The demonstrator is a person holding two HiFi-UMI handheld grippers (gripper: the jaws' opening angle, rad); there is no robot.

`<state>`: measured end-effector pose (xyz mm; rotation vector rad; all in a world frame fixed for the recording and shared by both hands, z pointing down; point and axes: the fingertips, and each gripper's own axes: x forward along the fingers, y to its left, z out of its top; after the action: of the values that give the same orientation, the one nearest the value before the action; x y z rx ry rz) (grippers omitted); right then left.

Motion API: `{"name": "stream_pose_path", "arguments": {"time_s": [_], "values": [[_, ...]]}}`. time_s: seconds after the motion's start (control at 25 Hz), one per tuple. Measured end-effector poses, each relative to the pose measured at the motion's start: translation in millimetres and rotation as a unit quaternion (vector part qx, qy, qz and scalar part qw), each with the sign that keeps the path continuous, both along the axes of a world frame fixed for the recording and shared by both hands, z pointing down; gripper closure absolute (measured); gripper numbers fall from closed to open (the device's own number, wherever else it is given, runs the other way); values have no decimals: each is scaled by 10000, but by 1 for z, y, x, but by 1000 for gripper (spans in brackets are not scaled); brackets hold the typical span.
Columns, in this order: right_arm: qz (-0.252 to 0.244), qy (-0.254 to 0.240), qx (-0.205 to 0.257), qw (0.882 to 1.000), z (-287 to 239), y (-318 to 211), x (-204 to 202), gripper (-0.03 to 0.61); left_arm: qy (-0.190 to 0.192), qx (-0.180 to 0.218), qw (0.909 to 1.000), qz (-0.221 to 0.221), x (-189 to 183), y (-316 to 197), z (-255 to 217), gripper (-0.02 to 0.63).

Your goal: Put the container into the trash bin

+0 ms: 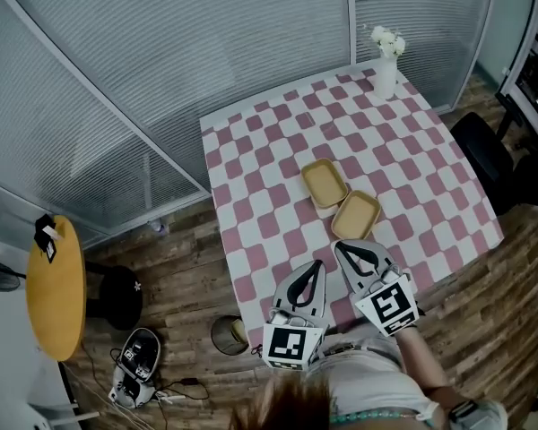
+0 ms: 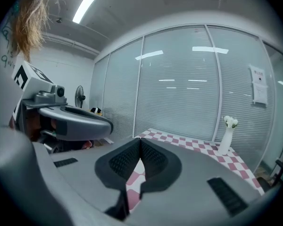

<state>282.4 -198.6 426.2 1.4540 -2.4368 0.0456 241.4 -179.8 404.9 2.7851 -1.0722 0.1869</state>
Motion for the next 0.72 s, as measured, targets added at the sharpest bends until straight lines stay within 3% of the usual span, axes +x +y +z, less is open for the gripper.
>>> {"name": "stream_pose_path", "arguments": {"time_s": [0.32,0.56,0.72], "values": [[-128,433,-429,9981,44,-25,22,584,-86,-52,9991,-404,-11,-7,8,607],[-359,1020,-815,9908,83,-40,33,584,-188,-215,9971,-705,-19,-11,15,607],[-577,835,-1208,9875,112,-45,34,584,-220,-254,9949,-951,-26,-13,19,607]]}}
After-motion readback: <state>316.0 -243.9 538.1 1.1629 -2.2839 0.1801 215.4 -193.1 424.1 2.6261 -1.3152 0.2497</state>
